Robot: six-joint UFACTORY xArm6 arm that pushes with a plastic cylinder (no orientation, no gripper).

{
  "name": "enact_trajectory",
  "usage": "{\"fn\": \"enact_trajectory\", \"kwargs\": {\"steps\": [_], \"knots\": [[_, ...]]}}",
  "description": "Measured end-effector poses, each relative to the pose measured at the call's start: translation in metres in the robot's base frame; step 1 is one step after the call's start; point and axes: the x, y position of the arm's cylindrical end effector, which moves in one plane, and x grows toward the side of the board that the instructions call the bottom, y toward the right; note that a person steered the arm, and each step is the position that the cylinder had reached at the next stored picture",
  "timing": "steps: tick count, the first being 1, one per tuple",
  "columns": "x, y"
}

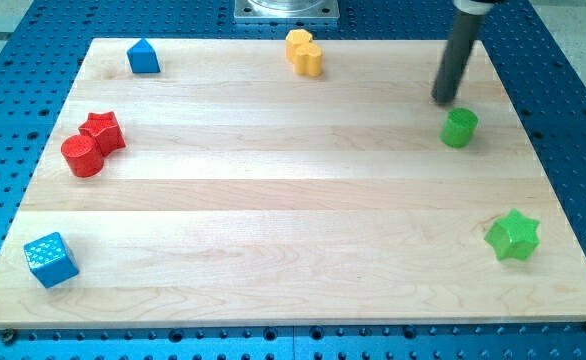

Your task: Slide the green circle to the left of the green star

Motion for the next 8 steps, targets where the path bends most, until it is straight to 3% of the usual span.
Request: {"fn": "enact_trajectory", "kwargs": {"steps": [2,3,5,6,8], "knots": [[0.141,-0.014],[0.185,-0.015],[0.16,-0.044],[0.18,-0.075],[0.2,-0.066]]}}
